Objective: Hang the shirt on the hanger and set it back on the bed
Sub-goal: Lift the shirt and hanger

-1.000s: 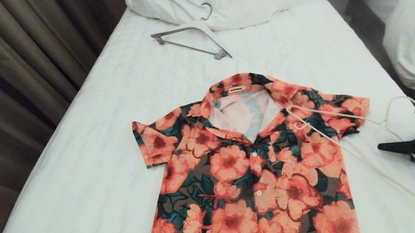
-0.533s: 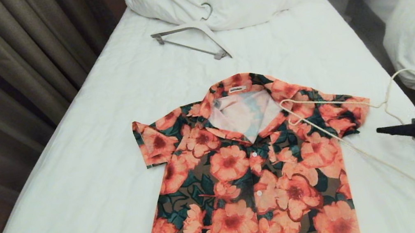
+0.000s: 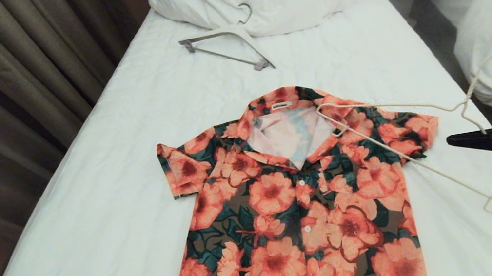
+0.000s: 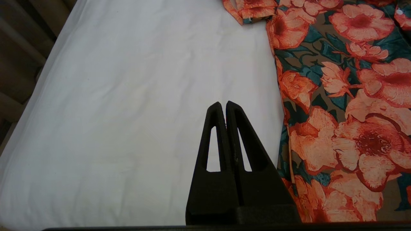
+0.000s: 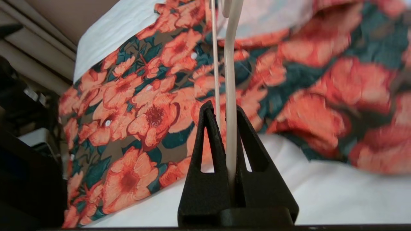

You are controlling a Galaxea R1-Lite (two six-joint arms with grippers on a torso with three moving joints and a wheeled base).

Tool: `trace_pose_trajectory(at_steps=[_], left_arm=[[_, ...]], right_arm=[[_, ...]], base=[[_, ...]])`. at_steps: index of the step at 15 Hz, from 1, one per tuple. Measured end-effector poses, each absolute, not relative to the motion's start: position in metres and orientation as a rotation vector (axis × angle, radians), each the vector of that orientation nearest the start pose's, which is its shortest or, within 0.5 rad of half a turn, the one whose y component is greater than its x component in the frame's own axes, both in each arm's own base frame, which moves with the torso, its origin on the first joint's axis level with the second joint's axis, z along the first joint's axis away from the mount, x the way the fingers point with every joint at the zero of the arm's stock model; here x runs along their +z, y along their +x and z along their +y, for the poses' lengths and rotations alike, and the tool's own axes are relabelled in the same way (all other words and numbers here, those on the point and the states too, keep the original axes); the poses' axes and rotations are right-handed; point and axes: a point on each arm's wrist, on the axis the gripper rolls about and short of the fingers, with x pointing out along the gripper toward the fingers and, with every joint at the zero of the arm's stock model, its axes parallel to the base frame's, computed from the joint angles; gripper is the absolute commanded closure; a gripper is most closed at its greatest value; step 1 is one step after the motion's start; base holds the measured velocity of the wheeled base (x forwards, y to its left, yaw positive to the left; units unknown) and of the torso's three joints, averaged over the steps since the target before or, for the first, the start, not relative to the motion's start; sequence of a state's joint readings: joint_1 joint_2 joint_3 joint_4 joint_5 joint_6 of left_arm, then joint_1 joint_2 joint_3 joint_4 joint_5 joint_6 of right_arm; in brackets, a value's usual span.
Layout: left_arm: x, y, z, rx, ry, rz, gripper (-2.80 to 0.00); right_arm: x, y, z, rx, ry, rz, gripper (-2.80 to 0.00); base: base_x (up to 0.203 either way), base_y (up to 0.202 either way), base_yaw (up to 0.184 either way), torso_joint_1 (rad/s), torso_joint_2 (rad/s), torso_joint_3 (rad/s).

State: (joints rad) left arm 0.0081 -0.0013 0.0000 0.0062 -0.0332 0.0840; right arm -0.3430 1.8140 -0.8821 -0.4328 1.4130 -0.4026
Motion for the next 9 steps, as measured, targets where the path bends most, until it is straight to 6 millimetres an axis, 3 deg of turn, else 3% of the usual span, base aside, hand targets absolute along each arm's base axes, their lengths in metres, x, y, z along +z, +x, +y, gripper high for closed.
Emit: trace_pose_trajectory(at_steps=[9], left_arm=[[0.075,-0.023,-0.001,-0.026,0.084,0.004,0.00]], right_arm=[[0.155,0.285,-0.062,1.142,-0.034,0.076,0.00]], base=[[0.000,0.000,0.000,0.000,0.00,0.000]])
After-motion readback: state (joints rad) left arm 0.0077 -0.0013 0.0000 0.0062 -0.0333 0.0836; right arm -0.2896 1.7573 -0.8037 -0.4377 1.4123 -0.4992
